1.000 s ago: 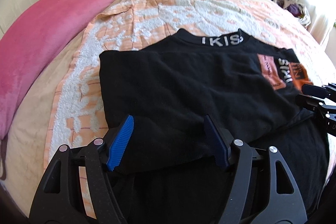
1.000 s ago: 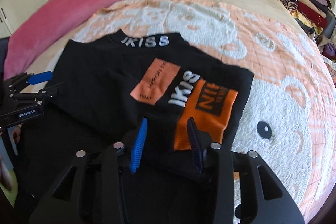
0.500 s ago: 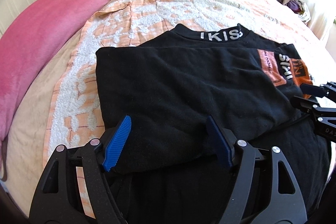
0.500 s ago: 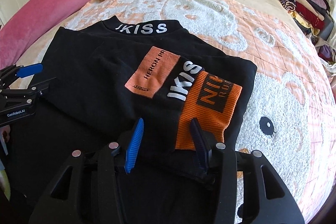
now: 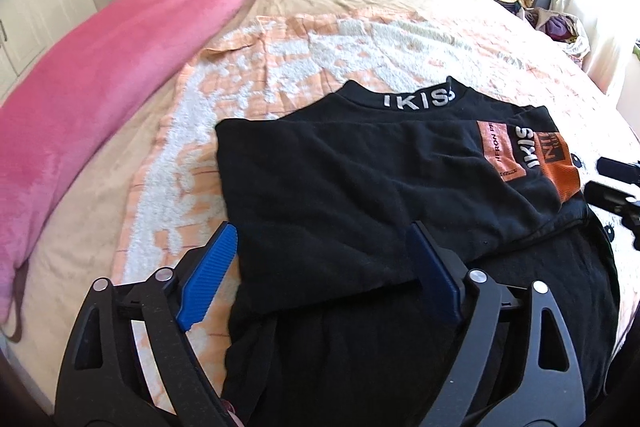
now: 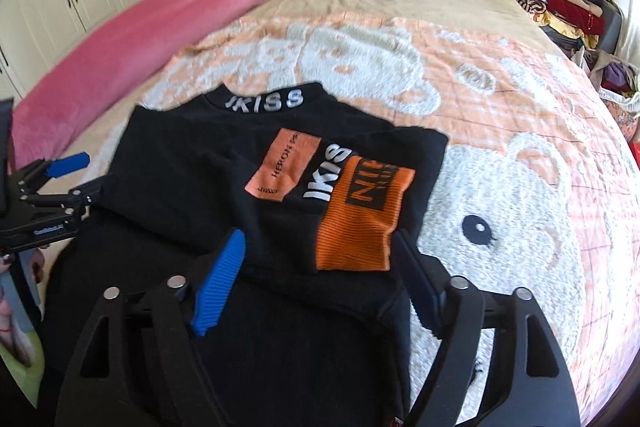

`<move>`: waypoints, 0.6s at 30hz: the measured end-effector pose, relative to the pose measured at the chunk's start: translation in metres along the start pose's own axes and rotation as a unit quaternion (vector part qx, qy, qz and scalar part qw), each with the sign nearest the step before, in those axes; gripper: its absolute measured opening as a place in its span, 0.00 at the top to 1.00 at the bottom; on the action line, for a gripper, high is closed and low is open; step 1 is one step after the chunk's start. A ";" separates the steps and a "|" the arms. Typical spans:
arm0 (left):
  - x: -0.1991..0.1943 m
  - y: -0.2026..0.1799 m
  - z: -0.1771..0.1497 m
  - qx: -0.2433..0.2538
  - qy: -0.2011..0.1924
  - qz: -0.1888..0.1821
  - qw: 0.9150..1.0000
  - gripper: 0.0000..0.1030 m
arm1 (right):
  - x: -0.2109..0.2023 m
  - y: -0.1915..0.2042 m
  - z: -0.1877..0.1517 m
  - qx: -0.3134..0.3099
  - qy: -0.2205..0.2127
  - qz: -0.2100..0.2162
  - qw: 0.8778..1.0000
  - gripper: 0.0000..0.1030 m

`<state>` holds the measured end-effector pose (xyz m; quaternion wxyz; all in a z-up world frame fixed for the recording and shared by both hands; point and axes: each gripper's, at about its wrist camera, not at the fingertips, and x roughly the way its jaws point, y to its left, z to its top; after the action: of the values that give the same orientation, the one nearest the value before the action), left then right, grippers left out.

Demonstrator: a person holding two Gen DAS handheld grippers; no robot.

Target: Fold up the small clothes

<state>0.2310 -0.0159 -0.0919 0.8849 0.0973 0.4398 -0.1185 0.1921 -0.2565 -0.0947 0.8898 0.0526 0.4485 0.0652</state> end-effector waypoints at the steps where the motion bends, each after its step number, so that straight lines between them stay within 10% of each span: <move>1: -0.005 0.000 0.000 -0.001 -0.004 -0.002 1.000 0.19 | -0.005 -0.002 -0.001 0.003 -0.005 0.003 1.000 0.21; 18: -0.078 0.030 -0.008 -0.071 -0.036 0.008 0.997 0.09 | -0.101 -0.013 0.002 0.019 -0.085 0.054 0.995 0.07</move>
<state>0.1887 0.0250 -0.0323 0.9056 0.0338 0.4144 -0.0832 0.1352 -0.2857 -0.0156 0.9188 0.0992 0.3687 0.1004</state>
